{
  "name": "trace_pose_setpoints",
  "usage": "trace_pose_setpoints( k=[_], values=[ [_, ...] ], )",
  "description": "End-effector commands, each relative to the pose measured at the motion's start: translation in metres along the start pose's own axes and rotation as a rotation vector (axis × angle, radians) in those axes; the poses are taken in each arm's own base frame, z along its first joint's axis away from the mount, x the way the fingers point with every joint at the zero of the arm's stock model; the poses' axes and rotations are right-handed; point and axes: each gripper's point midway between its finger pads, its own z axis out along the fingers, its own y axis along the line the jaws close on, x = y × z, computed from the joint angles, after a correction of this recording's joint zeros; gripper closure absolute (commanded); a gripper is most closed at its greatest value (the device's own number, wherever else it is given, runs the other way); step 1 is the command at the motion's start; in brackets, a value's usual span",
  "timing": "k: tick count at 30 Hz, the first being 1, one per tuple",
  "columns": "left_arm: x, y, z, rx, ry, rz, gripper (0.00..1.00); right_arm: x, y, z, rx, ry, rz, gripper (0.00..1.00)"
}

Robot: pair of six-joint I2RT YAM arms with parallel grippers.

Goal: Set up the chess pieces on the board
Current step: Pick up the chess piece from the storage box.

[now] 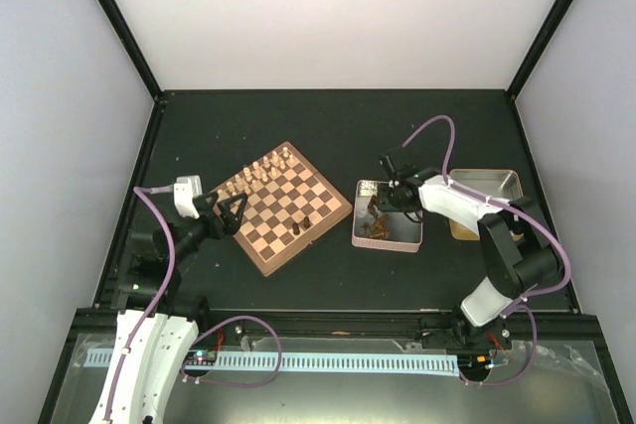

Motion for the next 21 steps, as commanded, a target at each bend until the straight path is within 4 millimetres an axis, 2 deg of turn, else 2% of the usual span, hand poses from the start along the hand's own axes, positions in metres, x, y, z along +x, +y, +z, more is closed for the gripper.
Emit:
trace_pose_setpoints(
  k=[1,6,13,17,21],
  values=[
    [-0.007,-0.006,0.0,0.025,-0.022,0.005,0.01,-0.033,0.012,-0.006,-0.025,-0.078,-0.019,0.64],
    [-0.009,-0.004,0.001,0.013,-0.025,0.007,0.01,-0.039,0.011,0.001,0.01,-0.071,-0.023,0.66],
    [-0.01,-0.002,-0.001,-0.003,-0.03,0.019,0.01,-0.029,0.007,0.008,0.025,-0.035,-0.021,0.72],
    [-0.01,0.0,0.001,-0.01,-0.029,0.022,0.01,-0.027,0.005,0.008,0.031,-0.039,-0.008,0.91],
    [-0.015,-0.002,0.001,-0.014,-0.036,0.032,0.01,-0.037,0.006,-0.009,0.017,-0.095,0.006,0.98]
  ],
)
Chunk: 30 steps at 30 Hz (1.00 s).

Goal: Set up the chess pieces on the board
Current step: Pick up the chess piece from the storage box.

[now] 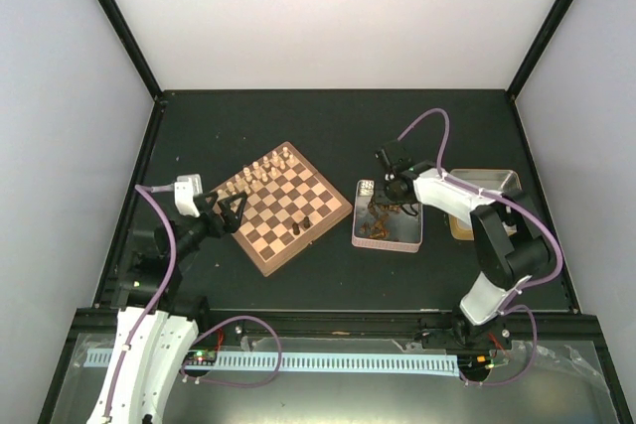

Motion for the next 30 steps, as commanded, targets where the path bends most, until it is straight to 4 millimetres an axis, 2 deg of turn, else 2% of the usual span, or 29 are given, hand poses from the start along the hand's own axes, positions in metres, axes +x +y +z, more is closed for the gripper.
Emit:
trace_pose_setpoints(
  k=[1,4,9,19,25,30],
  values=[
    [-0.016,-0.006,-0.003,0.004,-0.043,0.041,0.01,-0.011,-0.005,-0.02,0.009,-0.06,0.018,0.98],
    [-0.017,-0.006,-0.003,0.002,-0.045,0.042,0.01,-0.018,-0.001,-0.036,-0.02,-0.084,0.026,0.98],
    [-0.014,-0.005,-0.002,0.0,-0.04,0.034,0.01,-0.019,0.013,-0.057,-0.109,-0.061,0.029,0.97],
    [-0.009,-0.005,0.0,0.017,-0.028,0.02,0.01,-0.012,0.036,-0.074,-0.26,-0.035,0.044,0.97],
    [0.009,-0.024,0.008,0.177,0.034,-0.037,0.02,-0.007,0.043,-0.078,-0.326,-0.042,0.096,0.97],
    [0.021,-0.041,0.016,0.305,0.079,-0.072,0.08,-0.003,0.047,-0.088,-0.401,-0.062,0.193,0.96]
  ],
)
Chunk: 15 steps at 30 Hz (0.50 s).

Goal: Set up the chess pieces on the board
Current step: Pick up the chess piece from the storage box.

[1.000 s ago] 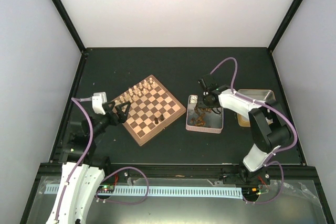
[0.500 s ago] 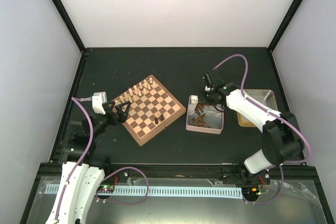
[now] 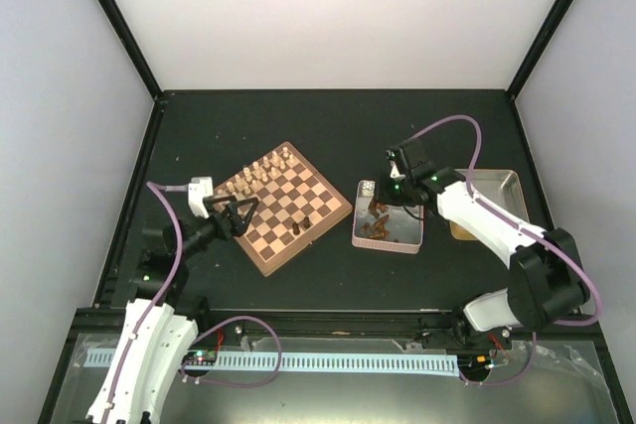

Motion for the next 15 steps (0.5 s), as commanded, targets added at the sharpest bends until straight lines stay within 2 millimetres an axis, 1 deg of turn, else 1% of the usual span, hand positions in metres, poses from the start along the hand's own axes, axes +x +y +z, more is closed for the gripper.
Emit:
trace_pose_setpoints(
  k=[1,4,7,8,11,12,13,15],
  values=[
    [0.002,-0.03,0.008,0.169,0.022,-0.009,0.08,-0.004,0.014,-0.014,-0.105,-0.054,0.106,0.96],
    [0.009,-0.048,0.019,0.229,0.044,0.018,0.08,-0.005,0.019,-0.026,-0.153,-0.091,0.167,0.96],
    [0.018,-0.067,0.036,0.274,0.075,0.046,0.09,-0.005,0.023,-0.037,-0.204,-0.126,0.244,0.96],
    [0.024,-0.077,0.043,0.305,0.093,0.06,0.09,-0.006,0.024,-0.041,-0.221,-0.138,0.269,0.96],
    [0.038,-0.1,0.066,0.349,0.137,0.093,0.1,-0.007,0.026,-0.054,-0.26,-0.175,0.338,0.96],
    [0.043,-0.106,0.075,0.357,0.153,0.102,0.11,-0.008,0.027,-0.059,-0.275,-0.187,0.361,0.97],
    [0.052,-0.11,0.086,0.354,0.183,0.106,0.12,-0.009,0.029,-0.064,-0.298,-0.203,0.38,0.97],
    [0.059,-0.124,0.104,0.367,0.213,0.121,0.14,-0.011,0.031,-0.075,-0.331,-0.223,0.416,0.96]
  ],
)
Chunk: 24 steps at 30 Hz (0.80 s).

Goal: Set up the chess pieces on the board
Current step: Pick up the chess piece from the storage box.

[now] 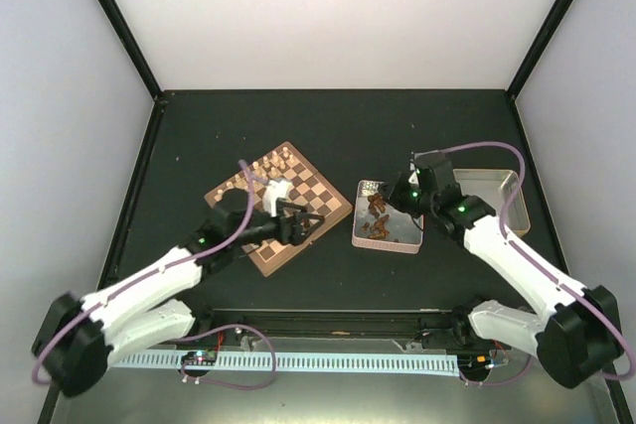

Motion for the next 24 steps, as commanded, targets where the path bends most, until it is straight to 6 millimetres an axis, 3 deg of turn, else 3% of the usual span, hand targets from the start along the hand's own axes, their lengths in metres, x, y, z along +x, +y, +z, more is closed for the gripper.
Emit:
trace_pose_setpoints(
  k=[1,7,13,17,24],
  values=[
    [-0.035,-0.034,0.041,0.058,-0.074,0.101,0.15,-0.012,0.023,-0.021,-0.117,-0.069,0.129,0.96],
    [-0.036,-0.065,0.084,0.143,-0.076,0.138,0.16,-0.012,0.031,-0.047,-0.186,-0.102,0.223,0.96],
    [-0.024,-0.085,0.122,0.213,-0.064,0.153,0.16,-0.01,0.035,-0.065,-0.253,-0.118,0.298,0.96],
    [-0.023,-0.093,0.139,0.208,-0.081,0.169,0.22,-0.008,0.038,-0.072,-0.28,-0.119,0.324,0.96],
    [-0.026,-0.094,0.151,0.196,-0.149,0.153,0.38,-0.009,0.042,-0.082,-0.316,-0.13,0.343,0.96]
  ],
)
